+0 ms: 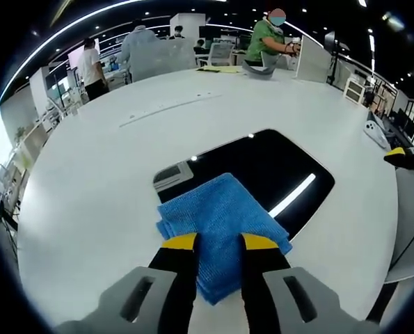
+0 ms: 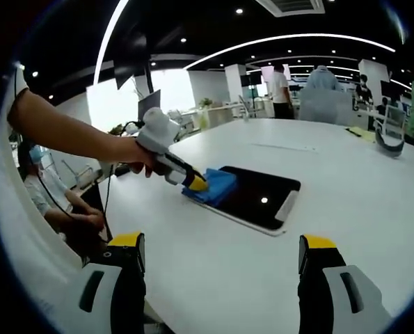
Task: Wipe the mirror surface with the cleaning cloth until all visible marks leave the cleaned area.
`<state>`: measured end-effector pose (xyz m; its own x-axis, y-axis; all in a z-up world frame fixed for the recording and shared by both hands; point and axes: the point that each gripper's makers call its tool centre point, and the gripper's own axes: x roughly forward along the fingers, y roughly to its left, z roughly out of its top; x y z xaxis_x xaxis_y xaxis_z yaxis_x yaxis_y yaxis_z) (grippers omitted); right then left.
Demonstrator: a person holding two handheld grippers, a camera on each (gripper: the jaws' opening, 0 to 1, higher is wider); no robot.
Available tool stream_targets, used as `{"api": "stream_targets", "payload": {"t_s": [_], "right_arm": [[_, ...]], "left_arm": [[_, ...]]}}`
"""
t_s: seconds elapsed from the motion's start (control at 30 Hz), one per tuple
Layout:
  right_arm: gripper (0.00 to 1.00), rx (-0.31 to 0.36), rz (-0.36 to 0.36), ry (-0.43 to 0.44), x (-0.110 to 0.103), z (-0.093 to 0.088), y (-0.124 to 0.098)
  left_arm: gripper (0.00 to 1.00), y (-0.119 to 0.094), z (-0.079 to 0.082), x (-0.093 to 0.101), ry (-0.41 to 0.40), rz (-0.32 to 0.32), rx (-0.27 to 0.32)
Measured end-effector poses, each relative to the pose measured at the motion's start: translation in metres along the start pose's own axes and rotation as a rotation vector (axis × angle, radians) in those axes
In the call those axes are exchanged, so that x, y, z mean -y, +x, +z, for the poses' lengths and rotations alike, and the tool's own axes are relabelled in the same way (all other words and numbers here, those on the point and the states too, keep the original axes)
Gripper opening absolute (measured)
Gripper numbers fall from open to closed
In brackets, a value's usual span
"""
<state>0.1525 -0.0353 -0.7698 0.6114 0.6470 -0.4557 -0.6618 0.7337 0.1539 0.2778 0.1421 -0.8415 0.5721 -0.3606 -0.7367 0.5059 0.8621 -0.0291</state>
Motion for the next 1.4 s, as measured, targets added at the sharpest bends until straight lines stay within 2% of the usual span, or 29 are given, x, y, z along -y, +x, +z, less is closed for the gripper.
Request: {"api": "stream_targets", "payload": {"t_s": [0.4, 0.93, 1.4], "right_arm": [[0.91, 0.001, 0.010, -0.004, -0.001, 0.005, 0.007], [0.91, -0.018, 0.008, -0.005, 0.000, 0.001, 0.009], [0.91, -0.027, 0.004, 0.002, 0.002, -0.003, 0.008]], "left_arm": [[0.21, -0.006, -0.007, 0.004, -0.009, 0.000, 0.007], [0.21, -0.010, -0.010, 0.007, -0.014, -0.005, 0.028], [0.15, -0.011, -0.011, 0.004, 0.003, -0.002, 0.032]]}}
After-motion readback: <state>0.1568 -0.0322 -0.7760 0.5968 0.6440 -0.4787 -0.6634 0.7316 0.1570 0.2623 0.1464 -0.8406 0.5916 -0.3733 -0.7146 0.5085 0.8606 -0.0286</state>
